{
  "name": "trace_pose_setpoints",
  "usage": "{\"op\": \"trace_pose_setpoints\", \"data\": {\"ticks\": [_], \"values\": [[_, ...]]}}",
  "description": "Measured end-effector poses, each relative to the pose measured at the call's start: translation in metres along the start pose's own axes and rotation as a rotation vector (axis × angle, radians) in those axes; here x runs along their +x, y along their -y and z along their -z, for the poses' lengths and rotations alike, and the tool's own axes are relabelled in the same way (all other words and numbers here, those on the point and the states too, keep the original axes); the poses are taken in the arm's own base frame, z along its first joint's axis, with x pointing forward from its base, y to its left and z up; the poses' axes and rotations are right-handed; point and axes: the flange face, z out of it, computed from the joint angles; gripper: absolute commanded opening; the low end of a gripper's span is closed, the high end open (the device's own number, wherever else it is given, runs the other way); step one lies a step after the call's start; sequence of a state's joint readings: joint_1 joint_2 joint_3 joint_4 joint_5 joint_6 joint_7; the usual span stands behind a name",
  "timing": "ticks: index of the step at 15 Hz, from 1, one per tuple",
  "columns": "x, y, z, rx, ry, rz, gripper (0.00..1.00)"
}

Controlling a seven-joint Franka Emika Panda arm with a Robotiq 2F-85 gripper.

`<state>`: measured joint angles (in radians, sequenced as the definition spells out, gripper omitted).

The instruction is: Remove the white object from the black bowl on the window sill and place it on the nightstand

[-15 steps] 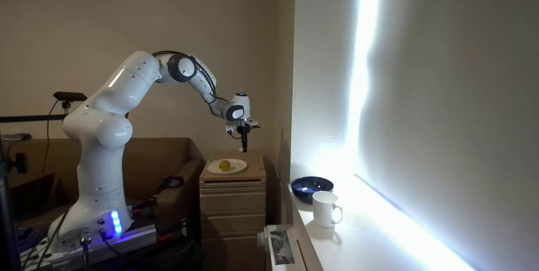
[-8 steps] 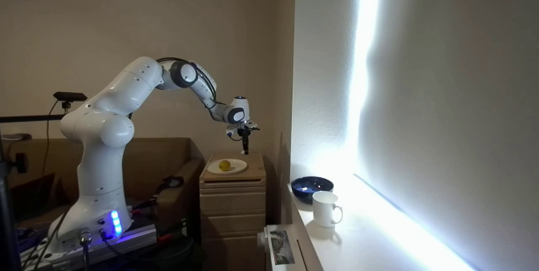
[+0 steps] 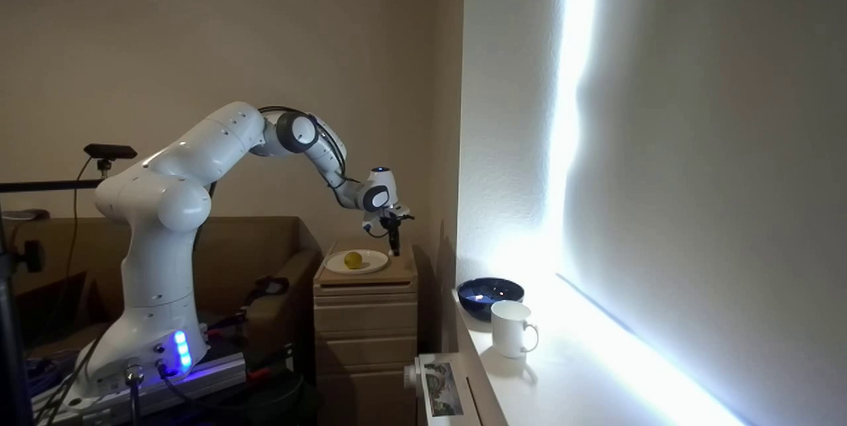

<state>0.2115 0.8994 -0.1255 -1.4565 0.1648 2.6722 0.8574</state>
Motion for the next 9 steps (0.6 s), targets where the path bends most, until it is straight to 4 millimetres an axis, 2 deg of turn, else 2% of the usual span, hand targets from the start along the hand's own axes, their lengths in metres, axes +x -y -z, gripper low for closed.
{"op": "trace_pose_setpoints", "data": {"ticks": [4, 9], "values": [[0.004, 0.0, -0.025, 0.006, -0.001, -0.042, 0.24], [0.009, 0.001, -0.045, 0.015, 0.019, -0.088, 0.24]]}}
